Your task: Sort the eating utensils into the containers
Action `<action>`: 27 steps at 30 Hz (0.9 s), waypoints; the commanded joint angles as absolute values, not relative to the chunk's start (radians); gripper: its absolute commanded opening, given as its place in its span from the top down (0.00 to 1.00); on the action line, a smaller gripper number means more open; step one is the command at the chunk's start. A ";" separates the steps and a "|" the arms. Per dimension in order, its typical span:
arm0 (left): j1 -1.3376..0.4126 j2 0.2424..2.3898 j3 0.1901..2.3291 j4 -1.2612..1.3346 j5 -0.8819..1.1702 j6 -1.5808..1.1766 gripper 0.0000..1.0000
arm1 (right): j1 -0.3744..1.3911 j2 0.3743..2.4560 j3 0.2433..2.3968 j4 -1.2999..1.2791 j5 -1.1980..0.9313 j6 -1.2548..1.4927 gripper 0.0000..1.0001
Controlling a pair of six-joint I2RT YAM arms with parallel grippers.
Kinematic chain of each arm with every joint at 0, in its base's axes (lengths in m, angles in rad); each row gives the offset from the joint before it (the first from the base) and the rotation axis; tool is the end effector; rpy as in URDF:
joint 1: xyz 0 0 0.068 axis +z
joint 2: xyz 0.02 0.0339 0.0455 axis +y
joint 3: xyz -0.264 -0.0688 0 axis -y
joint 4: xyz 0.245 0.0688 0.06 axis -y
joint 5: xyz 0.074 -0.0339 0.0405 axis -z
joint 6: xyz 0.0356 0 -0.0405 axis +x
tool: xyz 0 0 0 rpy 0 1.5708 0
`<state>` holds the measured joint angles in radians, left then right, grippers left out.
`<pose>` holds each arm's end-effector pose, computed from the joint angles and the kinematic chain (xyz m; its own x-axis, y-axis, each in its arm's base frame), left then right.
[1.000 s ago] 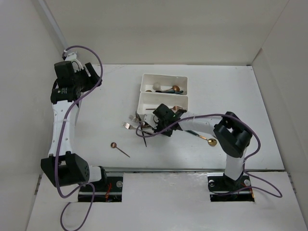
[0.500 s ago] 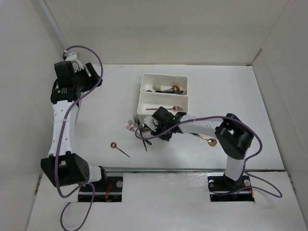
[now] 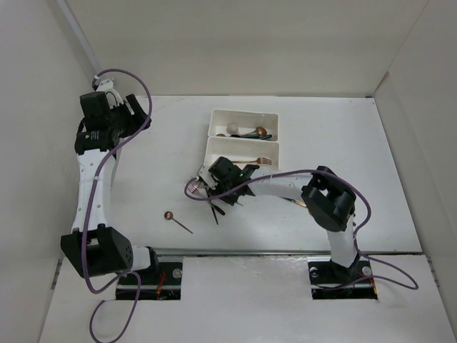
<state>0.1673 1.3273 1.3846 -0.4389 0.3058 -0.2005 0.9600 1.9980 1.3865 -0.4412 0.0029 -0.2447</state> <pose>0.2953 0.0390 0.4034 -0.3831 -0.2573 -0.8871 0.0412 0.9547 -0.2947 0.2402 0.3429 0.1670 -0.2852 -0.8297 -0.4799 -0.9147 0.3852 -0.1224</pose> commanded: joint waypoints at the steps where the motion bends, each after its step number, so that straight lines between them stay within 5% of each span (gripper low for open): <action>1: 0.183 1.315 1.379 -0.410 0.318 -0.202 0.36 | 1.005 2.055 1.388 -0.453 0.032 -0.192 0.70; 6: 0.192 1.315 1.379 -0.410 0.318 -0.202 0.36 | 1.017 2.100 1.379 -0.434 0.041 -0.121 1.00; 19: 0.192 1.305 1.379 -0.410 0.308 -0.202 0.36 | 1.034 1.971 1.213 -0.617 0.060 -0.066 1.00; 20: 0.192 1.305 1.379 -0.410 0.308 -0.202 0.36 | 1.034 1.982 1.213 -0.617 0.060 -0.066 0.99; 24: 0.201 1.315 1.391 -0.410 0.308 -0.202 0.36 | 1.043 2.048 1.293 -0.595 0.060 -0.038 0.68; 27: 0.201 1.315 1.404 -0.419 0.308 -0.193 0.36 | 1.043 2.100 1.361 -0.586 0.069 -0.026 0.66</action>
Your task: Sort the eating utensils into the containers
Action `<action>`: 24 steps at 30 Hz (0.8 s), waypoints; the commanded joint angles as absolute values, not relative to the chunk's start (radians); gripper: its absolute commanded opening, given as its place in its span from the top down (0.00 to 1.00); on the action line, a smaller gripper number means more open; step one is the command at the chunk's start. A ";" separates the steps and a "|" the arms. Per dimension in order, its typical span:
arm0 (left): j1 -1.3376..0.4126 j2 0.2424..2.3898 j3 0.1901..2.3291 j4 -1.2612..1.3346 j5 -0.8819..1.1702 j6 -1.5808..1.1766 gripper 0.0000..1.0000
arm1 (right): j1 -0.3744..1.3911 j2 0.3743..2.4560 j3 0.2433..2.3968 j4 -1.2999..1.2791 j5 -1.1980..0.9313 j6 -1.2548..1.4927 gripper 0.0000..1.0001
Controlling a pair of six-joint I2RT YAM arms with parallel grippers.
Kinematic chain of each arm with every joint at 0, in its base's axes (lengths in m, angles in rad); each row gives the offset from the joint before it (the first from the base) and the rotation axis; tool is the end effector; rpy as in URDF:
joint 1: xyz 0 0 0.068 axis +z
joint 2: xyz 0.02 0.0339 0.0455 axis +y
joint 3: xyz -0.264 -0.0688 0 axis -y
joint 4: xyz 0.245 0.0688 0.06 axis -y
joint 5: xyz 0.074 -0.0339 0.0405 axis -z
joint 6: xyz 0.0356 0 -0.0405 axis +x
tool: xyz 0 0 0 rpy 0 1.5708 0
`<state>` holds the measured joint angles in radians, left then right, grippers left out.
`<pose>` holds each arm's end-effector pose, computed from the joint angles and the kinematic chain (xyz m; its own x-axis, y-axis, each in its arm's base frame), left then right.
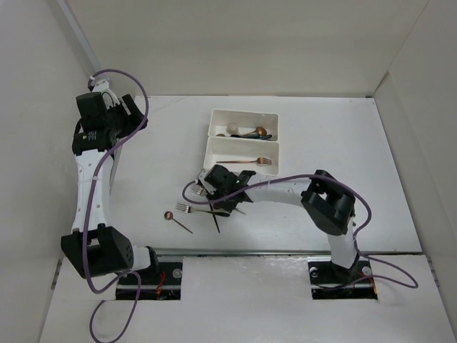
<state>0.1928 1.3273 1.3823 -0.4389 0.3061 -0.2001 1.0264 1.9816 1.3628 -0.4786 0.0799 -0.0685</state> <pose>0.2943 0.0465 0.4027 -0.3785 -0.2670 -0.8863 0.0166 0.9554 -0.2949 0.2146 0.3490 0.1648 -0.4028 -0.7970 -0.4500 -0.8635 0.4940 -0.1021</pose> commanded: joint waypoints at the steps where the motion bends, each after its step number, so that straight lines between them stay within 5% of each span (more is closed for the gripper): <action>1: 0.201 1.315 1.413 -0.419 0.299 -0.193 0.36 | 1.043 2.100 1.361 -0.574 0.069 -0.017 0.66; 4: 0.201 1.315 1.413 -0.419 0.279 -0.183 0.36 | 1.043 2.112 1.371 -0.574 0.078 -0.017 0.69; 8: 0.201 1.315 1.413 -0.419 0.279 -0.183 0.36 | 1.043 2.121 1.361 -0.574 0.100 -0.026 1.00; 17: 0.210 1.315 1.413 -0.419 0.279 -0.183 0.36 | 1.043 1.984 1.505 -0.633 -0.115 -0.213 1.00; 24: 0.210 1.305 1.413 -0.419 0.288 -0.192 0.36 | 1.043 1.928 1.727 -0.673 -0.486 -0.290 1.00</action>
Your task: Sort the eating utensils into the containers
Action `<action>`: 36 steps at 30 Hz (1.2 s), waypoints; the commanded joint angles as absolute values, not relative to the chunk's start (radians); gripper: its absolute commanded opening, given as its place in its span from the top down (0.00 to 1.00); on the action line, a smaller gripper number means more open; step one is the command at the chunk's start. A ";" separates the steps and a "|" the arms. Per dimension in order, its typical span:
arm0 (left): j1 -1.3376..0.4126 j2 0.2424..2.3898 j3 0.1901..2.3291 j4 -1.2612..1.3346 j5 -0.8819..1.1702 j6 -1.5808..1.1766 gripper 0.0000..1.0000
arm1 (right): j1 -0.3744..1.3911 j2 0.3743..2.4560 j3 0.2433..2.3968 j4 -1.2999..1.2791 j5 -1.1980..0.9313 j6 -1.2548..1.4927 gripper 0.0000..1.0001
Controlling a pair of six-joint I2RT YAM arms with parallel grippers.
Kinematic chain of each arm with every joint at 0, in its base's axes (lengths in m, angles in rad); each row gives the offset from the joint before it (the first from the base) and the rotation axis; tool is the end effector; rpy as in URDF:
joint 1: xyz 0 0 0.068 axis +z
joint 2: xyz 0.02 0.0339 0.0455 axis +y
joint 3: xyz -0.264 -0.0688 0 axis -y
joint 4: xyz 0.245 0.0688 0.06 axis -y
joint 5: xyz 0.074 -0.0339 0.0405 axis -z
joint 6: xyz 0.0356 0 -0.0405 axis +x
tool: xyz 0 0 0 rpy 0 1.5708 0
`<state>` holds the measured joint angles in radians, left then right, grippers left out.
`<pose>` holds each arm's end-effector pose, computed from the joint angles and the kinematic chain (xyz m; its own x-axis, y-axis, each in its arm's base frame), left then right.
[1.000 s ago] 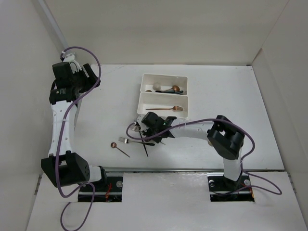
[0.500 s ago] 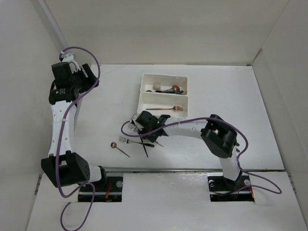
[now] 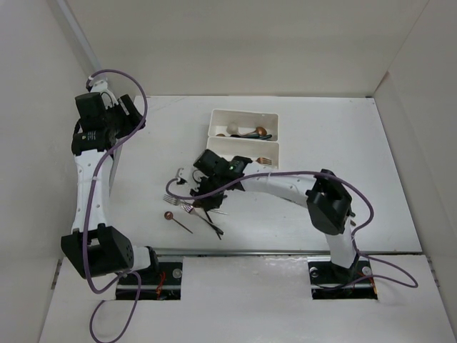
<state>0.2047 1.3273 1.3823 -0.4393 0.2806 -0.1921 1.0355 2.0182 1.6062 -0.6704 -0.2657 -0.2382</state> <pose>0.2938 0.0509 0.4025 -0.3710 -0.2644 -0.8902 -0.0151 0.9602 -0.2789 0.2131 0.3777 0.2127 -0.2271 -0.8292 -0.5107 -0.9739 0.1961 0.1146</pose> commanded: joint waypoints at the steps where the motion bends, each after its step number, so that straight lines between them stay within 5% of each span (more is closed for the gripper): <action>1: 0.219 1.305 1.413 -0.419 0.288 -0.192 0.36 | 1.043 1.928 1.742 -0.673 -0.529 -0.301 1.00; 12: 0.219 1.287 1.404 -0.419 0.288 -0.192 0.36 | 0.890 1.925 1.718 -0.508 -0.749 -0.091 1.00; 26: 0.229 1.287 1.375 -0.429 0.368 -0.129 0.36 | 0.651 1.787 1.691 -0.744 0.032 -0.584 1.00; 36: 0.189 1.305 1.353 -0.480 0.397 -0.035 0.36 | 0.620 1.896 1.615 -0.632 0.054 -0.710 1.00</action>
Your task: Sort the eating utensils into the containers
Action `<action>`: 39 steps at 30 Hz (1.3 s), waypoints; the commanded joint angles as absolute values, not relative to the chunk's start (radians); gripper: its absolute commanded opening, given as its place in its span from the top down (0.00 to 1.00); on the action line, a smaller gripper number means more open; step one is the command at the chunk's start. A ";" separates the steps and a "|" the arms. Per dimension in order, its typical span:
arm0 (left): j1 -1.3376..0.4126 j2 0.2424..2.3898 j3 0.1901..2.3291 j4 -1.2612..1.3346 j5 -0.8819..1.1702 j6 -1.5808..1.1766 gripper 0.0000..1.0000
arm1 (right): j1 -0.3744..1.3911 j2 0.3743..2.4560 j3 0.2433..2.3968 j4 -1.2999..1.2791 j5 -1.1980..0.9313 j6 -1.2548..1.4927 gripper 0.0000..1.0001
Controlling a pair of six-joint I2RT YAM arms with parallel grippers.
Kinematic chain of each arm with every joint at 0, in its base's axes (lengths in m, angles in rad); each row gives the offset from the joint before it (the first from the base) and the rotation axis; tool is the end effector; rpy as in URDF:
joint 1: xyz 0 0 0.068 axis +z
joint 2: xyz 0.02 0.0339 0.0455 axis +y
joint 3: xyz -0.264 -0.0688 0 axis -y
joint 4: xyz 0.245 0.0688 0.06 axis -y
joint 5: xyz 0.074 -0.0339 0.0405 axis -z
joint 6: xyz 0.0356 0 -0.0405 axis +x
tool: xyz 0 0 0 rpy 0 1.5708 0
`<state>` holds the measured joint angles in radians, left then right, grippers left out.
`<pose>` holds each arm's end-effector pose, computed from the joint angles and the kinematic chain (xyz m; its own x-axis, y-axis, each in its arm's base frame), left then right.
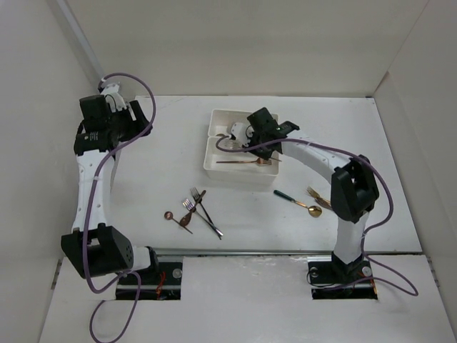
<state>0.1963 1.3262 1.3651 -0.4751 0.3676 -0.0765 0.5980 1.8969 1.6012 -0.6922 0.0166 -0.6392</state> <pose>0.2925 0.0451 0.3938 -0.4237 -0.1570 -0.8921 0.1054 0.9696 -0.2207 0.3448 0.2341 0.2581 -0.2225 -0.8733 -0.4335 -0.8573 0.3869 -0.3395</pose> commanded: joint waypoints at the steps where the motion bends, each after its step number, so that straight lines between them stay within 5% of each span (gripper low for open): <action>1: 0.189 1.305 1.353 -0.480 0.397 -0.035 0.36 | 0.620 1.896 1.615 -0.632 0.063 -0.710 1.00; 3: 0.189 1.305 1.333 -0.480 0.397 -0.025 0.36 | 0.620 1.896 1.606 -0.620 0.063 -0.710 1.00; 11: 0.092 1.315 1.302 -0.537 0.370 0.118 0.36 | 0.640 1.885 1.628 -0.575 0.055 -0.666 0.64; 20: -0.001 1.324 1.250 -0.593 0.393 0.207 0.36 | 0.650 1.784 1.660 -0.502 0.035 -0.505 0.61; 28: -0.181 1.151 1.028 -0.637 0.474 0.473 0.37 | 0.696 1.419 1.300 -0.226 0.097 0.056 0.41; 39: -0.557 1.287 0.873 -0.520 0.115 0.468 0.40 | 0.706 1.204 1.049 -0.212 0.133 0.242 0.40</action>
<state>-0.5251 1.2499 0.9089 -0.5694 0.2379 0.4564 0.6998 1.2522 1.0660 -0.2356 0.1028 0.1638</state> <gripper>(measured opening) 0.607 0.601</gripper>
